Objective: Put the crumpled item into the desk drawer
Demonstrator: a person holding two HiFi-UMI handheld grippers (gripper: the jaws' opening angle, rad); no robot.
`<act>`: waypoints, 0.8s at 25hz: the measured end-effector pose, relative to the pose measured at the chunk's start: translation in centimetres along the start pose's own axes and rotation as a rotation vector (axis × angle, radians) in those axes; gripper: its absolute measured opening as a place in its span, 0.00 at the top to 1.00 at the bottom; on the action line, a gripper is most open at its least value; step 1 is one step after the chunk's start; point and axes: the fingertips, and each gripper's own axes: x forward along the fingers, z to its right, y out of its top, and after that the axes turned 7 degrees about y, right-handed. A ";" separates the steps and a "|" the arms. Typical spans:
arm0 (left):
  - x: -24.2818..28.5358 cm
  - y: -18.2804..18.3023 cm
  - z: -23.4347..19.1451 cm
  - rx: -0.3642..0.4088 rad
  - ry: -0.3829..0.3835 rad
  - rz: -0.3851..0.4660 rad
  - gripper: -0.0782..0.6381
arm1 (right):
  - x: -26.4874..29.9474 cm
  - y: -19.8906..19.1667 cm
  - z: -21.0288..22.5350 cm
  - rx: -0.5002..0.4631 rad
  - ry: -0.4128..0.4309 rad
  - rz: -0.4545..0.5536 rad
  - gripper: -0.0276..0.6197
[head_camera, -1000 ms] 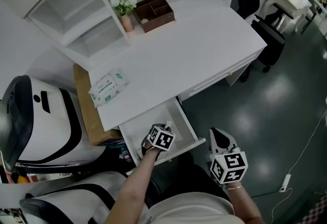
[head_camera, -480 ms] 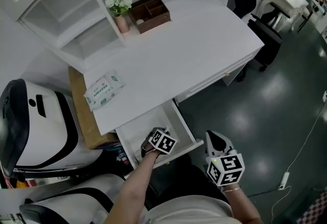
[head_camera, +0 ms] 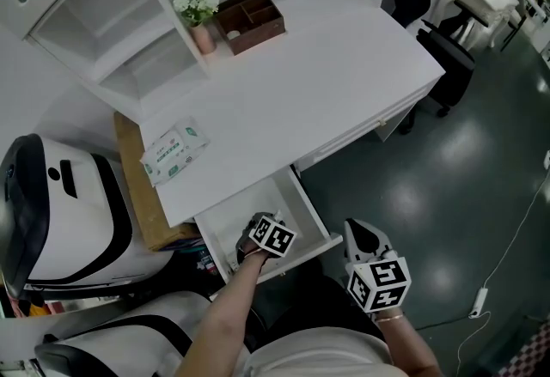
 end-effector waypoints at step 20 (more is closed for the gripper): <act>-3.9 0.0 -3.7 -0.142 0.102 0.088 0.59 | 0.6 0.4 -0.7 -0.020 0.060 0.001 0.95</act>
